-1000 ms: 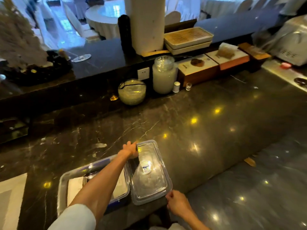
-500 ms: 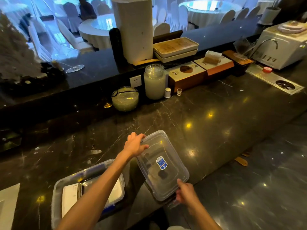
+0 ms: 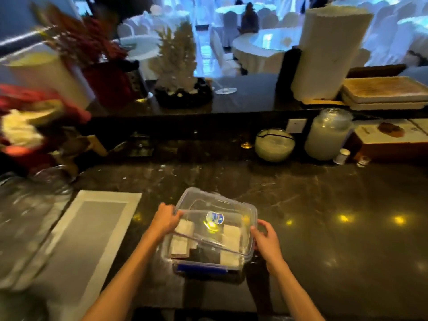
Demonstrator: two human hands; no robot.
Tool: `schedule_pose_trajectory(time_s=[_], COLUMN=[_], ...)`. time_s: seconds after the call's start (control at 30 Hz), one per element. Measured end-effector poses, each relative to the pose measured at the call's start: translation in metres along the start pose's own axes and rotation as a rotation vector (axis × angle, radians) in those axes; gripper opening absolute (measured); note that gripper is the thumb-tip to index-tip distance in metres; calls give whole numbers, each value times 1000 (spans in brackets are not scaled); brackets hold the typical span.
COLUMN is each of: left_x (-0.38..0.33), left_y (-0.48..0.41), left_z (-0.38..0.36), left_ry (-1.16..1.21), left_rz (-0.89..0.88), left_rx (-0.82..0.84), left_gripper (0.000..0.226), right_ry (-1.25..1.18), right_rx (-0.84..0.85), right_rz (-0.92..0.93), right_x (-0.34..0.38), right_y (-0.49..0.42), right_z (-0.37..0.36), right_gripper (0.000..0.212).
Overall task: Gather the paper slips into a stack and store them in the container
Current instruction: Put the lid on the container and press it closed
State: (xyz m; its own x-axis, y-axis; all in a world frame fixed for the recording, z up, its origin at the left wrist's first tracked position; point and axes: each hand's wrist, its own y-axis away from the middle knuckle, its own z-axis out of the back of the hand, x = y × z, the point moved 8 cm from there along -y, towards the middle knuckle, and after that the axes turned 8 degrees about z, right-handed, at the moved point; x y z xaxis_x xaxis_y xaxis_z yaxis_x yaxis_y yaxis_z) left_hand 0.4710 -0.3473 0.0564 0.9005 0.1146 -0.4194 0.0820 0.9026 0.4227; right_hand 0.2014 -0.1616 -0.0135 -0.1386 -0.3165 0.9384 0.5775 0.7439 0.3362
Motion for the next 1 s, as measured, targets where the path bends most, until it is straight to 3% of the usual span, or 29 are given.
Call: schedule_pose_trajectory(time_s=[0.2,0.53,1.0], left_x=[81,83,94], left_y=[2,-11,-4], left_z=[0,-30,-46], left_ry=[177,164,332], left_rz=[100,7,-76], left_rx=[109,259,206], left_gripper=[27,29,39], right_ry=[88,233,264], right_rx=[74,-80,-197], right_rz=[77,33,28], right_x=[8,4,-13], right_y=[0,9,14], right_z=[-55,-43,-37], right_gripper=[42,47,40])
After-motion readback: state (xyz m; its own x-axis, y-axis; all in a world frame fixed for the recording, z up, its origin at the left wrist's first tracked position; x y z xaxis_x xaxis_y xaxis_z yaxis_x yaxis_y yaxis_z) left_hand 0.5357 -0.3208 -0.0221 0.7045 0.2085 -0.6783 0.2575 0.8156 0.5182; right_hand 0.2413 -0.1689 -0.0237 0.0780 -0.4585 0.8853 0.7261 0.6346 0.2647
